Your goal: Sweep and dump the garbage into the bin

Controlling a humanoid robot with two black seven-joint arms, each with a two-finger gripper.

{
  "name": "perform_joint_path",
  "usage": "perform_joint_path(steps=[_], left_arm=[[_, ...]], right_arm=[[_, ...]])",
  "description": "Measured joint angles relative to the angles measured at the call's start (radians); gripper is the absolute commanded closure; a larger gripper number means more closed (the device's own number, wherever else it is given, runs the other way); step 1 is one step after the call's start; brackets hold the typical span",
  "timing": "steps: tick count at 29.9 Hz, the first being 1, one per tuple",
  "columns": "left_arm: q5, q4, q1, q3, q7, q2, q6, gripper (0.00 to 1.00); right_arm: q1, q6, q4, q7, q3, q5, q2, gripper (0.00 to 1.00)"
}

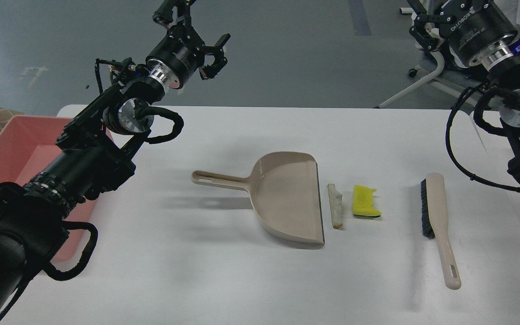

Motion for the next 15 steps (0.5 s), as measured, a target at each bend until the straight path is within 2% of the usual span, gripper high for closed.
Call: perform_joint_path(steps=[15], left_arm=[[-0.014,0.005,0.000,-0.004,0.002,-0.022,0.005,0.02]], right_arm=[[0.000,-0.010,-0.001,0.001,0.006,0.001,0.003,0.00]])
